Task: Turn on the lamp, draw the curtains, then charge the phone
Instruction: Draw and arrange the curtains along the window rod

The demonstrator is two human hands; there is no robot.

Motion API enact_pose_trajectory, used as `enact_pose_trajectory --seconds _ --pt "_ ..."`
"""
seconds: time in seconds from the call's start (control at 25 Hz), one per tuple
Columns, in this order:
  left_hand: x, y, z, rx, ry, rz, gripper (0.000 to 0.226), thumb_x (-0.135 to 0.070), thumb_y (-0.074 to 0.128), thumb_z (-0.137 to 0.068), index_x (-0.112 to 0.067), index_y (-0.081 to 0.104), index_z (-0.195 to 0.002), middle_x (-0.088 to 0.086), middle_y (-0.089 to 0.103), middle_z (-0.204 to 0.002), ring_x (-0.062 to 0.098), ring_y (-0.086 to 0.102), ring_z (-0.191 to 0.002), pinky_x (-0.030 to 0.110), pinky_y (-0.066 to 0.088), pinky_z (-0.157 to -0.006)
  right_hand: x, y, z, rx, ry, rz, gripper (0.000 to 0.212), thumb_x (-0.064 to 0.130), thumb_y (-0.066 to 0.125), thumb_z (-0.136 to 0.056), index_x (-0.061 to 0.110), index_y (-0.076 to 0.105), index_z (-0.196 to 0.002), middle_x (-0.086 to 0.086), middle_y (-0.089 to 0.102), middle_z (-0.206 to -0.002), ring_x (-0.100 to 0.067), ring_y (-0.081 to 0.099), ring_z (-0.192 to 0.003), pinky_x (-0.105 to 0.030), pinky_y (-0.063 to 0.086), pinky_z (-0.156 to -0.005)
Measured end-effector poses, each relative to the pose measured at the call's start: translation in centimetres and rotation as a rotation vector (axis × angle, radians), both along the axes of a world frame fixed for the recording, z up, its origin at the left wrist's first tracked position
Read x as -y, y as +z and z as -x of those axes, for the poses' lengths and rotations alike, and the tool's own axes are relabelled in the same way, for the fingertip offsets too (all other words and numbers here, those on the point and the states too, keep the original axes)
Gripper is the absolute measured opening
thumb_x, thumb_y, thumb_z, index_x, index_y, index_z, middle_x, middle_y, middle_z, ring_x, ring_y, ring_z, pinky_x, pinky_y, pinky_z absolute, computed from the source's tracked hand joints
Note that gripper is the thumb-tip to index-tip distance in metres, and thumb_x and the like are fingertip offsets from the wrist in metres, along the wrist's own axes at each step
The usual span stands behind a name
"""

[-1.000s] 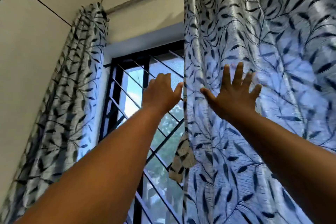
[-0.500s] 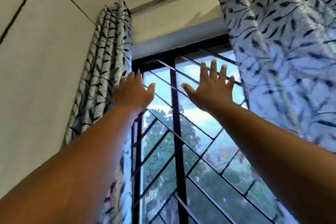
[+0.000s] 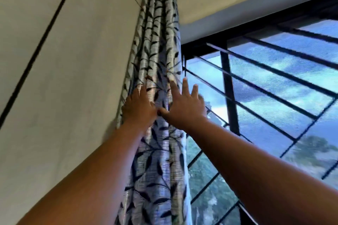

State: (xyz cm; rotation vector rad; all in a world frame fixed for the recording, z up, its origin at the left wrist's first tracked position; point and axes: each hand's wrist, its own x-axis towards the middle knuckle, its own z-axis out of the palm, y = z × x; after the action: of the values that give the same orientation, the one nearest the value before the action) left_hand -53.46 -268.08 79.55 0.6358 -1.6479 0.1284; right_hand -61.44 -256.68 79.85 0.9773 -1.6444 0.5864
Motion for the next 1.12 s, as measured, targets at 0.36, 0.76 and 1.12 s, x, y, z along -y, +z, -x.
enact_pose_trajectory --seconds 0.36,0.76,1.12 --pt "4.6 -1.2 2.9 0.002 -0.074 -0.115 0.083 -0.058 0.052 -0.086 -0.014 0.018 -0.147 0.02 0.037 -0.142 0.04 0.044 -0.124 0.046 0.044 -0.092 4.8 0.7 1.4 0.128 0.014 0.009 0.084 0.018 0.054 -0.089 0.036 -0.003 -0.148 -0.01 -0.002 -0.16 -0.041 0.062 -0.102 -0.031 0.038 -0.049" --pt "0.1 1.4 6.3 -0.022 -0.298 -0.168 0.034 -0.028 0.041 -0.097 -0.006 0.059 -0.116 0.019 0.056 -0.123 0.04 0.05 -0.114 0.047 0.045 -0.094 -5.6 2.8 5.8 0.081 -0.256 0.075 0.047 0.003 0.037 -0.091 0.016 0.038 -0.136 -0.002 0.028 -0.155 -0.038 0.061 -0.106 -0.042 0.048 -0.073" --pt "-12.6 3.0 12.9 0.002 -0.452 0.002 0.031 -0.032 0.037 -0.097 -0.02 0.058 -0.115 0.01 0.027 -0.155 0.034 0.016 -0.143 0.058 0.022 -0.108 -20.6 4.1 8.3 0.131 -0.5 0.217 0.028 0.006 0.049 -0.086 0.01 0.059 -0.112 -0.014 0.066 -0.109 -0.035 0.064 -0.097 -0.037 0.046 -0.068"
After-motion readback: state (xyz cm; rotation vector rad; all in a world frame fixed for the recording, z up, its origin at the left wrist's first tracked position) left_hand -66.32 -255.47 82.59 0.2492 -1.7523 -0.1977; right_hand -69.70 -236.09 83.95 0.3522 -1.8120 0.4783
